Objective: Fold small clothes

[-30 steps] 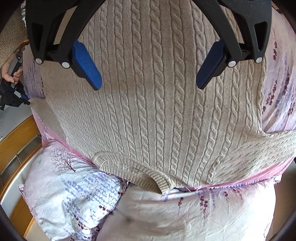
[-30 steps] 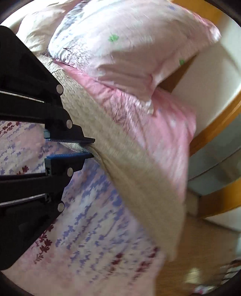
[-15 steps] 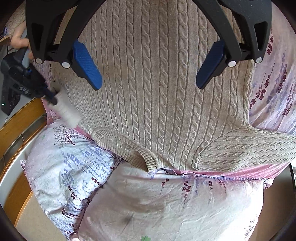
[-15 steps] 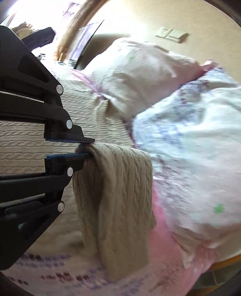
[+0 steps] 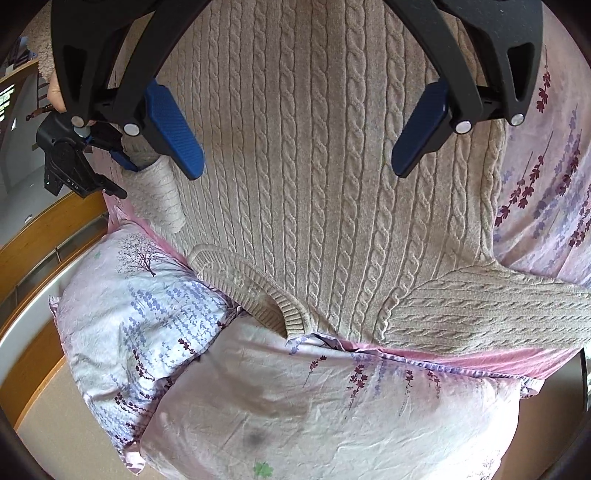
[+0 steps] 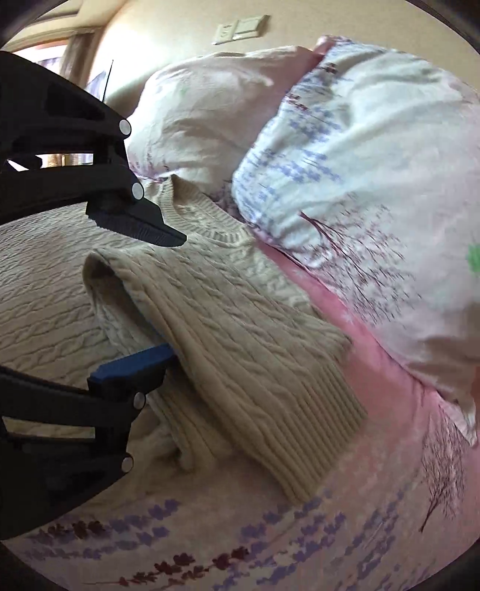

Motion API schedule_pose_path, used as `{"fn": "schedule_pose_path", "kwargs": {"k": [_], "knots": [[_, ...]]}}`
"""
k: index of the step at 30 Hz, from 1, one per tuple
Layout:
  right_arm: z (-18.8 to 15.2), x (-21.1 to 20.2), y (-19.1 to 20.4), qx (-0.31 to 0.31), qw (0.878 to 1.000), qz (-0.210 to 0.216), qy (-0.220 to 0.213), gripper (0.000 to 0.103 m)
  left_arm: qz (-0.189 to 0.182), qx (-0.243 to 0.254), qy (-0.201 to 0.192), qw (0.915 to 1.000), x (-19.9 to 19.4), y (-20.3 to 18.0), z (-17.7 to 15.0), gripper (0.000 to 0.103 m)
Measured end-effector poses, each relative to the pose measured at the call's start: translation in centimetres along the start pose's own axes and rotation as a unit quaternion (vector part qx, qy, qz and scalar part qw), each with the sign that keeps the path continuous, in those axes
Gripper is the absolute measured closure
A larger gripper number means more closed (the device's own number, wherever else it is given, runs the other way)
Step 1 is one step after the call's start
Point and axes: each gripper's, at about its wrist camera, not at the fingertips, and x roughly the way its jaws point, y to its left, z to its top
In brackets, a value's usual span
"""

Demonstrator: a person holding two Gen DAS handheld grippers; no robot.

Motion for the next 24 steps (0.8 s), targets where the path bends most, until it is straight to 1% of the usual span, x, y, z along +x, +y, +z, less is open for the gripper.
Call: {"fn": "schedule_pose_path", "kwargs": {"k": [1,2,4,5,6,8,11,13,15,16,17,18,19,20,21,23,24], "knots": [[0.4,-0.2,-0.4,0.004,1.000,-0.011,-0.011,0.064,-0.002,-0.008,0.003,1.0000,0.0,0.4,0.1,0.002],[0.6,0.0,-0.3,0.005,1.000,-0.021,-0.019,0.076,-0.003,-0.018,0.005,0.9998,0.0,0.8,0.2,0.002],[0.8,-0.2,0.1,-0.006,0.999,-0.022,-0.037,0.093,-0.003,-0.036,0.008,0.9993,0.0,1.6,0.4,0.002],[0.7,-0.3,1.2,-0.022,0.998,-0.022,-0.048,0.093,-0.002,-0.042,0.006,0.9991,-0.1,2.0,0.5,0.004],[0.3,-0.5,2.8,-0.052,0.997,-0.017,-0.060,0.094,-0.001,-0.047,0.003,0.9989,-0.3,2.4,0.6,0.006],[-1.0,-0.2,6.5,-0.114,0.992,-0.001,-0.063,0.094,-0.001,-0.053,-0.005,0.9986,-0.7,3.0,0.9,0.009],[-3.8,1.3,12.0,-0.198,0.979,0.029,-0.046,0.094,-0.008,-0.066,-0.014,0.9977,-1.3,3.9,1.3,0.013],[-6.3,3.2,14.9,-0.243,0.969,0.038,-0.019,0.094,-0.010,-0.078,-0.021,0.9967,-1.6,4.5,1.5,0.013],[-9.3,6.0,17.1,-0.288,0.957,0.027,0.032,0.092,-0.010,-0.090,-0.028,0.9954,-1.9,5.0,1.7,0.013],[-11.2,8.0,18.0,-0.320,0.944,0.019,0.075,0.083,-0.009,-0.096,-0.032,0.9949,-2.1,5.2,1.7,0.013],[-13.1,9.6,18.6,-0.349,0.930,0.008,0.116,0.065,-0.009,-0.099,-0.033,0.9945,-2.2,5.4,1.8,0.013],[-14.9,10.9,18.9,-0.374,0.915,-0.007,0.150,0.058,-0.012,-0.102,-0.032,0.9942,-2.1,5.6,1.8,0.013],[-16.0,11.2,18.9,-0.381,0.910,-0.012,0.165,0.055,-0.017,-0.105,-0.028,0.9939,-2.0,5.7,1.9,0.013],[-16.7,11.0,18.5,-0.375,0.911,-0.002,0.172,0.055,-0.020,-0.107,-0.023,0.9938,-1.7,5.7,2.0,0.013],[-16.8,10.4,18.0,-0.362,0.916,0.009,0.174,0.055,-0.029,-0.110,-0.016,0.9934,-1.4,5.9,2.1,0.013],[-15.9,8.8,16.2,-0.323,0.932,0.016,0.166,0.055,-0.045,-0.119,0.002,0.9918,-0.5,6.0,2.1,0.014],[-15.1,7.9,15.0,-0.300,0.940,0.014,0.159,0.055,-0.053,-0.126,0.009,0.9906,0.0,6.0,2.2,0.016]]}}
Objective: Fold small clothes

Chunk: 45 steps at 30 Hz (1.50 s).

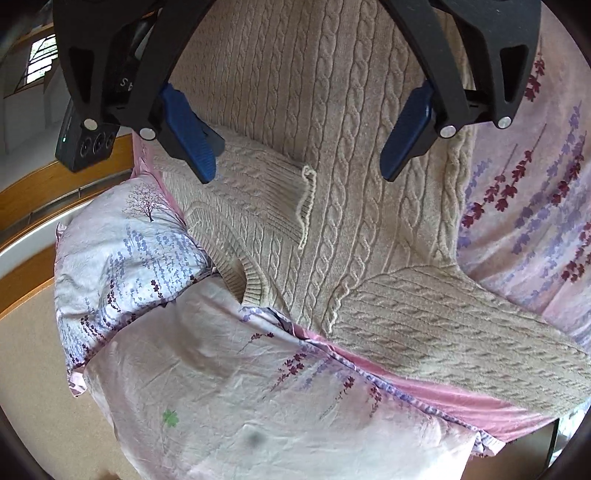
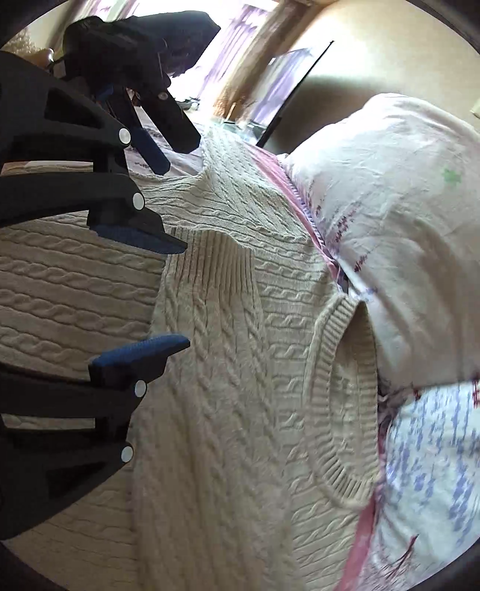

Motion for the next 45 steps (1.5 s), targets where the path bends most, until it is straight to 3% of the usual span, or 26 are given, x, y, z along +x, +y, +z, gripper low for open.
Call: {"fn": "schedule_pose_path", "kwargs": {"k": [3,5,8,11,13,17,22,24,25,27,31,33,34,37,40,45], "knots": [[-0.3,-3.3,-5.0,0.095,0.995,-0.004,-0.032,0.056,-0.019,-0.017,0.027,0.9993,1.8,-0.2,0.1,0.027],[-1.0,-5.9,-9.2,0.167,0.984,-0.004,-0.064,0.056,-0.022,-0.018,0.044,0.9986,3.1,-0.7,0.1,0.034],[-2.0,-8.5,-14.3,0.263,0.960,-0.005,-0.100,0.056,-0.010,-0.015,0.067,0.9976,4.8,-1.7,-0.2,0.040],[-2.7,-9.7,-18.3,0.347,0.928,0.011,-0.135,0.059,0.012,-0.010,0.068,0.9975,5.6,-2.4,-0.1,0.041],[-2.7,-10.2,-20.0,0.376,0.913,0.024,-0.154,0.061,0.015,-0.008,0.070,0.9974,6.0,-2.9,0.2,0.048],[-2.1,-10.1,-21.0,0.392,0.901,0.025,-0.182,0.066,0.019,-0.014,0.087,0.9960,7.3,-3.6,1.1,0.060],[-2.6,-10.2,-21.8,0.400,0.896,0.017,-0.193,0.076,0.031,-0.004,0.093,0.9952,8.8,-3.8,2.3,0.076],[-3.0,-10.5,-21.9,0.397,0.897,0.011,-0.195,0.085,0.038,0.005,0.098,0.9944,9.5,-3.9,2.9,0.096],[-2.8,-10.3,-21.6,0.395,0.897,0.009,-0.198,0.091,0.041,0.012,0.101,0.9940,9.7,-4.0,3.2,0.096],[-2.6,-10.7,-21.1,0.387,0.899,0.009,-0.207,0.092,0.034,0.033,0.095,0.9944,9.6,-4.9,4.1,0.097],[-1.9,-12.0,-19.2,0.344,0.906,0.027,-0.246,0.093,-0.001,0.104,0.027,0.9942,7.1,-8.2,6.9,0.097],[-2.2,-11.4,-18.9,0.340,0.910,0.014,-0.237,0.093,0.021,0.145,0.008,0.9892,7.0,-8.6,7.2,0.097],[-2.5,-10.6,-19.0,0.344,0.912,0.004,-0.222,0.093,0.043,0.157,0.018,0.9865,7.8,-8.2,7.2,0.097],[-4.1,-8.9,-19.9,0.381,0.901,-0.005,-0.206,0.094,0.083,0.130,0.058,0.9863,9.9,-5.4,6.9,0.097],[-4.3,-9.9,-19.8,0.375,0.896,-0.031,-0.236,0.095,0.080,0.115,0.060,0.9883,9.9,-4.1,6.4,0.093],[-4.9,-10.9,-20.9,0.392,0.882,-0.064,-0.253,0.096,0.096,0.147,0.053,0.9830,10.5,-4.6,5.7,0.087]]}}
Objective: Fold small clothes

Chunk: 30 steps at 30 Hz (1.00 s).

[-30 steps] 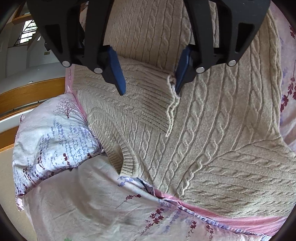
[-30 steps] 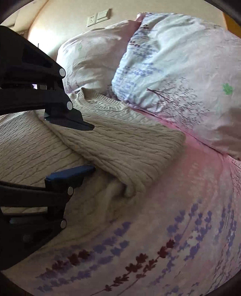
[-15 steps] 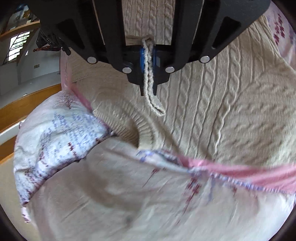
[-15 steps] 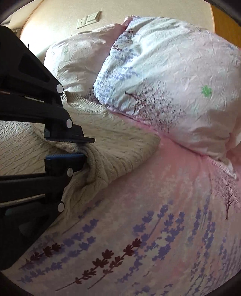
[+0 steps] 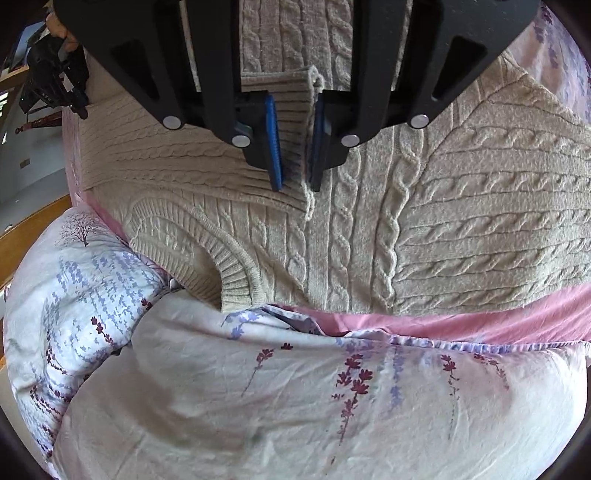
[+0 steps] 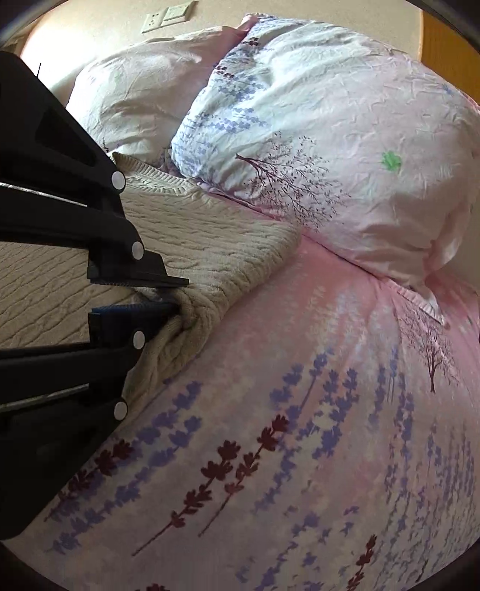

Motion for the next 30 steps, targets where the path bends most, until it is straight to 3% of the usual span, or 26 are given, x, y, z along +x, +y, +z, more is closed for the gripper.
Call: {"fn": "schedule_pose_path", "kwargs": {"k": [6,8,9,11,14,16,19,23,25,30], "knots": [[-0.7,-1.2,0.9,0.000,0.998,-0.052,-0.023,0.093,-0.012,-0.024,-0.004,0.9996,0.2,0.5,0.2,0.090],[-1.0,-2.5,1.6,-0.024,0.995,-0.085,-0.040,0.083,-0.021,-0.028,-0.007,0.9994,-1.0,1.0,-0.2,0.079],[-1.2,-3.0,2.3,-0.044,0.993,-0.097,-0.049,0.077,-0.022,-0.032,-0.013,0.9992,-2.4,2.1,-0.5,0.064],[-1.8,-3.9,4.2,-0.095,0.985,-0.123,-0.077,0.044,-0.018,-0.043,-0.031,0.9984,-4.5,3.4,-0.8,0.052],[-3.4,-2.7,8.3,-0.222,0.966,-0.118,-0.067,0.042,-0.025,-0.087,-0.058,0.9942,-7.7,6.9,-2.0,0.052],[-5.4,-0.8,11.1,-0.311,0.941,-0.123,-0.041,0.042,-0.020,-0.131,-0.078,0.9881,-9.9,10.0,-2.8,0.052],[-8.0,1.4,13.1,-0.379,0.916,-0.128,-0.012,0.042,0.002,-0.205,-0.103,0.9734,-12.6,15.2,-3.9,0.052],[-10.0,4.3,13.1,-0.412,0.895,-0.170,0.027,0.042,0.030,-0.287,-0.114,0.9508,-14.9,21.5,-5.3,0.053],[-10.6,4.7,12.3,-0.403,0.896,-0.177,0.052,0.041,0.036,-0.325,-0.120,0.9374,-15.7,24.2,-5.7,0.053],[-10.8,3.4,11.6,-0.386,0.906,-0.168,0.053,0.035,0.009,-0.416,-0.138,0.8990,-15.8,29.2,-6.2,0.058]]}}
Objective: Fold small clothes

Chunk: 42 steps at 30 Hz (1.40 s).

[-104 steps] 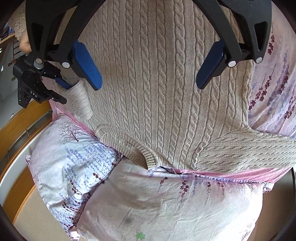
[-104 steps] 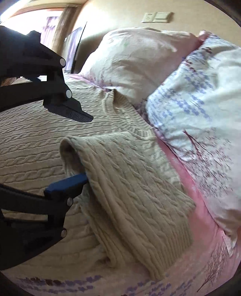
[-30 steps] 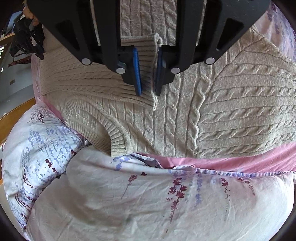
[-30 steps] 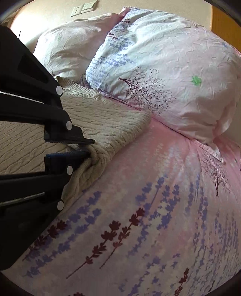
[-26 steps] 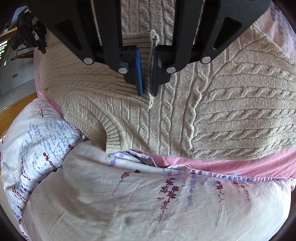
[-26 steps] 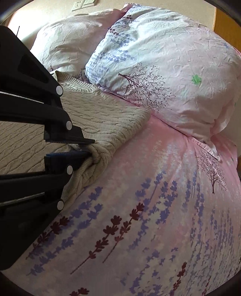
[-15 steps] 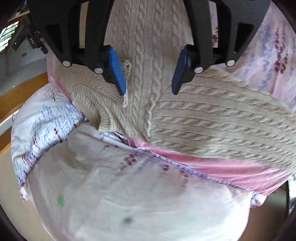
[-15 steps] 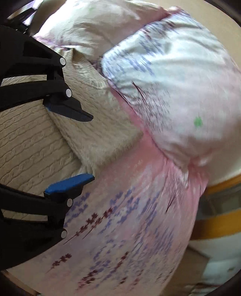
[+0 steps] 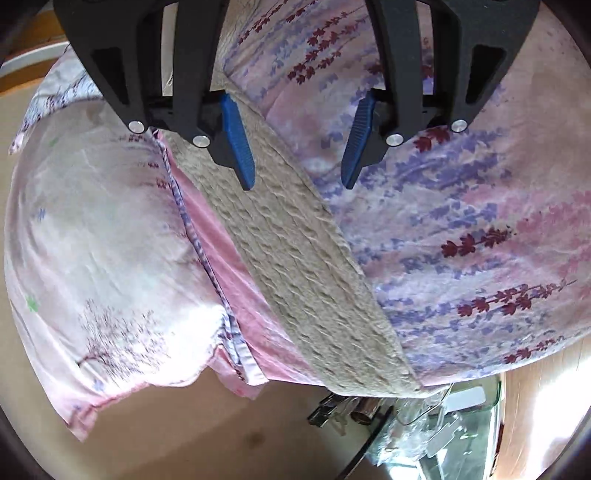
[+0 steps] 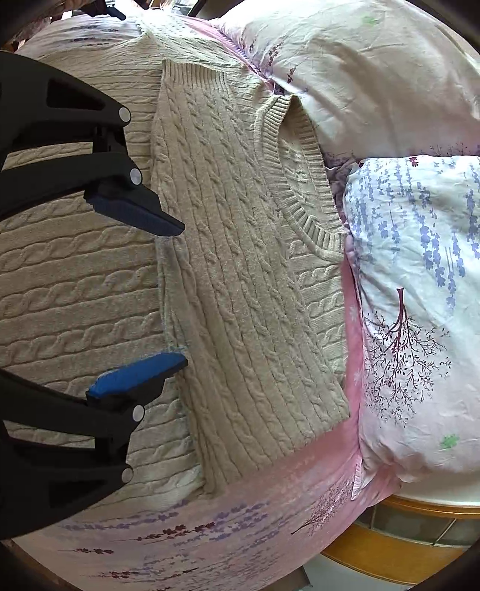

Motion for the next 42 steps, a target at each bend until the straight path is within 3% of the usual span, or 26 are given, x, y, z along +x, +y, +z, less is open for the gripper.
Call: {"fn": "schedule_pose_path", "kwargs": {"k": [5,12,16,20,24,28,32,35,40,42], "knots": [[-0.2,-0.5,-0.4,0.011,1.000,0.000,0.002,0.035,-0.044,-0.071,-0.009,0.9965,0.6,1.9,1.9,0.065],[-0.3,-0.5,-0.5,0.012,1.000,0.007,0.007,0.035,-0.100,-0.169,-0.011,0.9805,1.9,4.4,1.9,0.096],[-0.3,-0.8,-0.9,0.012,1.000,0.011,0.005,0.034,-0.140,-0.197,-0.018,0.9702,2.1,4.8,1.6,0.097],[-0.1,-1.0,-1.6,0.019,1.000,0.016,0.003,0.035,-0.209,-0.170,-0.025,0.9627,1.4,2.0,1.0,0.098],[0.0,-1.0,-2.4,0.025,1.000,0.020,0.001,0.034,-0.281,-0.079,-0.003,0.9565,0.8,-4.6,-1.0,0.098],[-0.1,-1.0,-3.4,0.033,0.999,0.024,0.003,0.034,-0.336,0.022,0.043,0.9405,1.1,-11.9,-6.3,0.098],[-0.2,-1.2,-4.2,0.041,0.999,0.028,0.002,0.034,-0.329,0.124,0.099,0.9309,2.5,-16.7,-14.1,0.098],[-0.4,-1.3,-5.0,0.048,0.998,0.030,0.003,0.035,-0.277,0.177,0.142,0.9335,5.4,-18.0,-19.9,0.097],[-0.8,-1.4,-6.3,0.059,0.998,0.028,0.005,0.034,-0.197,0.158,0.194,0.9480,9.9,-15.9,-24.6,0.095],[-1.0,-1.5,-6.8,0.063,0.998,0.027,0.003,0.034,-0.199,0.131,0.196,0.9512,10.1,-14.9,-24.4,0.081]]}}
